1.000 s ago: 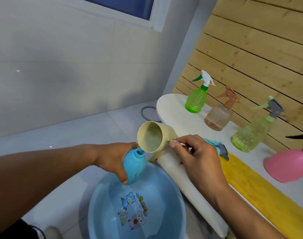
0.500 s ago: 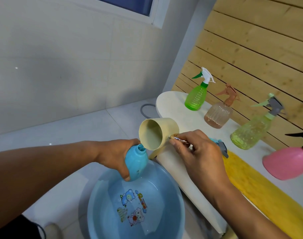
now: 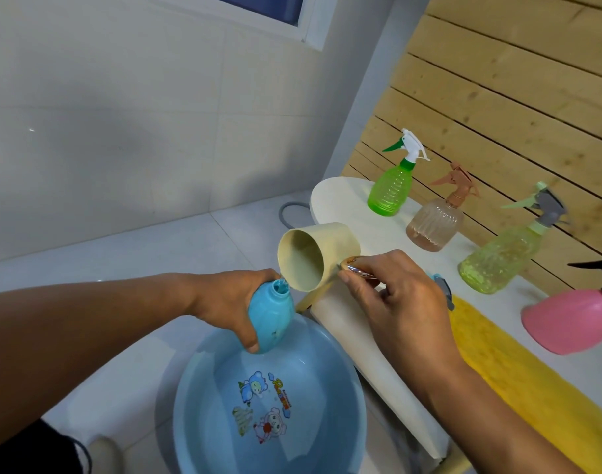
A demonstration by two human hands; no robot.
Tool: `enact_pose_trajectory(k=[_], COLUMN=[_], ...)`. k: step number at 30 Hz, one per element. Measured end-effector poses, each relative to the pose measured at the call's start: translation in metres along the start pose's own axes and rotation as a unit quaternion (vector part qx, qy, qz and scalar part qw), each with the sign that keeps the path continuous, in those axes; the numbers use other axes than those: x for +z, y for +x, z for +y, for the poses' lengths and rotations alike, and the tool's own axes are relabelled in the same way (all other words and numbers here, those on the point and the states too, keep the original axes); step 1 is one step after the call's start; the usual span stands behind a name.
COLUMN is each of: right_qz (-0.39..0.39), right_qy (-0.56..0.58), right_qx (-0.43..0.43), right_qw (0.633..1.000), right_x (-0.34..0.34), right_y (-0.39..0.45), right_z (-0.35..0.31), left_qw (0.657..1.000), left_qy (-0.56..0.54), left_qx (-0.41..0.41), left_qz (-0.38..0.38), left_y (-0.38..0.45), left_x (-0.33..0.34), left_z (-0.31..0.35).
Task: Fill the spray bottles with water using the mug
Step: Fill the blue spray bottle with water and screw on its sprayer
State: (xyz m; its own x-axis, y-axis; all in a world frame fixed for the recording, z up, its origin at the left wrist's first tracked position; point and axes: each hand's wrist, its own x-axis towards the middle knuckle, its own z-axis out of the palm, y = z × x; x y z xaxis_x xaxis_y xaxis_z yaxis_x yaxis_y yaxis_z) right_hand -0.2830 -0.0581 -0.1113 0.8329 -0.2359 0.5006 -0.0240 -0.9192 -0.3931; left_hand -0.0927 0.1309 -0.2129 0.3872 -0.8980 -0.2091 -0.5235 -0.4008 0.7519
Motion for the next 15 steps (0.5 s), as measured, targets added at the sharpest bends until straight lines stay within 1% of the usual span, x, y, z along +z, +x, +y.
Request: enact_pose_trajectory(k=[10,15], right_qz=[0.005,0.014], right_qy=[-0.019,-0.045], right_qx=[-0.037,-0.059], right_qw=[0.999,0.997], right_x=[-0.0007,-0.0011], right_y=[0.0,0.0002], right_z=[-0.0015,-0.0041], left_qw=[1.0,1.0], left_qy=[-0.003,0.0], left_qx=[0.0,-0.001], left_qz=[0.0,0.001], left_y=[-0.0002,0.0002], left_x=[-0.001,-0.0014], left_z=[0.0009,0.0004])
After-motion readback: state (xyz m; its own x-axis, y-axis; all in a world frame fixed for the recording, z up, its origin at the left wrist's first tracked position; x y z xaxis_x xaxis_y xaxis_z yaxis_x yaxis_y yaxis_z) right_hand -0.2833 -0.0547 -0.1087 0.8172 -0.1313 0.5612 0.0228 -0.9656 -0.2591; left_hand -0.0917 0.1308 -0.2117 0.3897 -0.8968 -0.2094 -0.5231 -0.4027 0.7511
